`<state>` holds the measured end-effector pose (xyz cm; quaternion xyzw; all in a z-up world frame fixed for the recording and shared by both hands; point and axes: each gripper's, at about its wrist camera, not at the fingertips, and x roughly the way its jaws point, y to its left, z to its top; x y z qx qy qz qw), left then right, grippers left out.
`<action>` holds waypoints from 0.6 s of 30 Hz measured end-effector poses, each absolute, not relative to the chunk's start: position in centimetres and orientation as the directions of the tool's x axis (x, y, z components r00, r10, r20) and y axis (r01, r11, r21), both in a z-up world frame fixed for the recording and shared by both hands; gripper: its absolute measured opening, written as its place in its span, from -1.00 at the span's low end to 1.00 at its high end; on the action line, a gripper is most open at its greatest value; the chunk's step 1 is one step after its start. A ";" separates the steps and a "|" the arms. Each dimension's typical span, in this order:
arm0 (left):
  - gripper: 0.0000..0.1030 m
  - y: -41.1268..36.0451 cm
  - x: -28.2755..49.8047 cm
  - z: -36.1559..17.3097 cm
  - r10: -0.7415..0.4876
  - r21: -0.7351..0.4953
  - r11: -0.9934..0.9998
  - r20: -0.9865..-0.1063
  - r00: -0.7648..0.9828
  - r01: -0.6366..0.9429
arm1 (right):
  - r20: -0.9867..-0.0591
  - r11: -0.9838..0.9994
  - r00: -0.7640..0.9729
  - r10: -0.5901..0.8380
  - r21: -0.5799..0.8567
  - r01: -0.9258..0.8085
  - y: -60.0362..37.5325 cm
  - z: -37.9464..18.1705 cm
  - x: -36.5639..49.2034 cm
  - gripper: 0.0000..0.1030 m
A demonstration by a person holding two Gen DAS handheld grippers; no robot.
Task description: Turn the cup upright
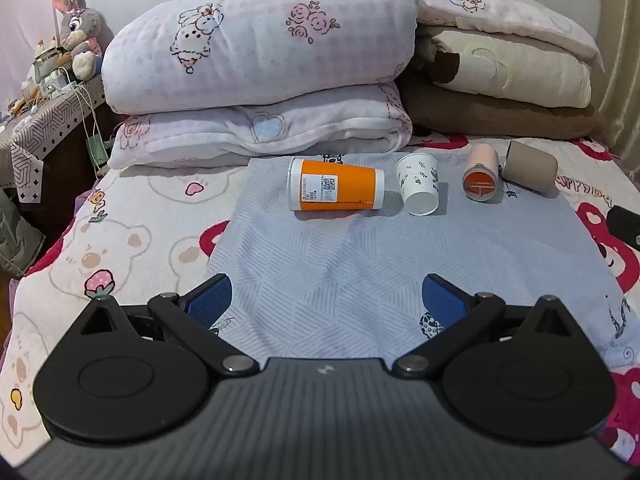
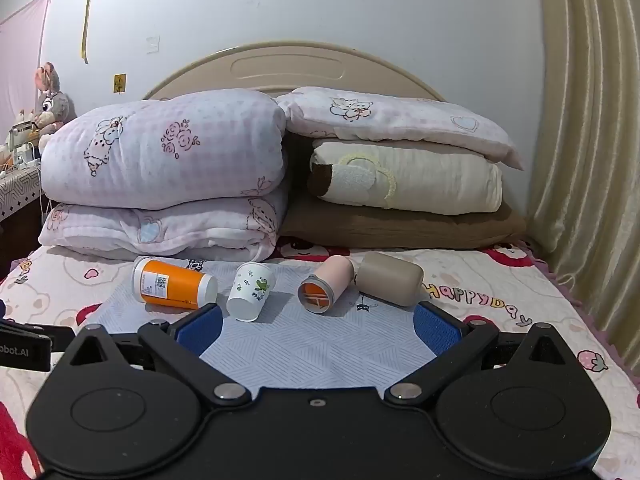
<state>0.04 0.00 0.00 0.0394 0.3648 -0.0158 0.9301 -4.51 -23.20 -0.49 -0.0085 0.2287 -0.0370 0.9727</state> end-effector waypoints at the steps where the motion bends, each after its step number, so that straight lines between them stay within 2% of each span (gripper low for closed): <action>1: 1.00 0.0 0.0 0.0 -0.003 0.058 0.997 -0.679 0.734 0.058 | -0.440 0.997 0.895 -0.077 -0.034 0.069 -23.2 -0.5 -4.5 1.00; 18: 1.00 0.5 -0.5 0.9 -0.006 0.052 0.997 -0.647 0.763 0.051 | -0.450 0.997 0.890 -0.073 -0.036 0.064 -23.3 -0.5 -4.3 1.00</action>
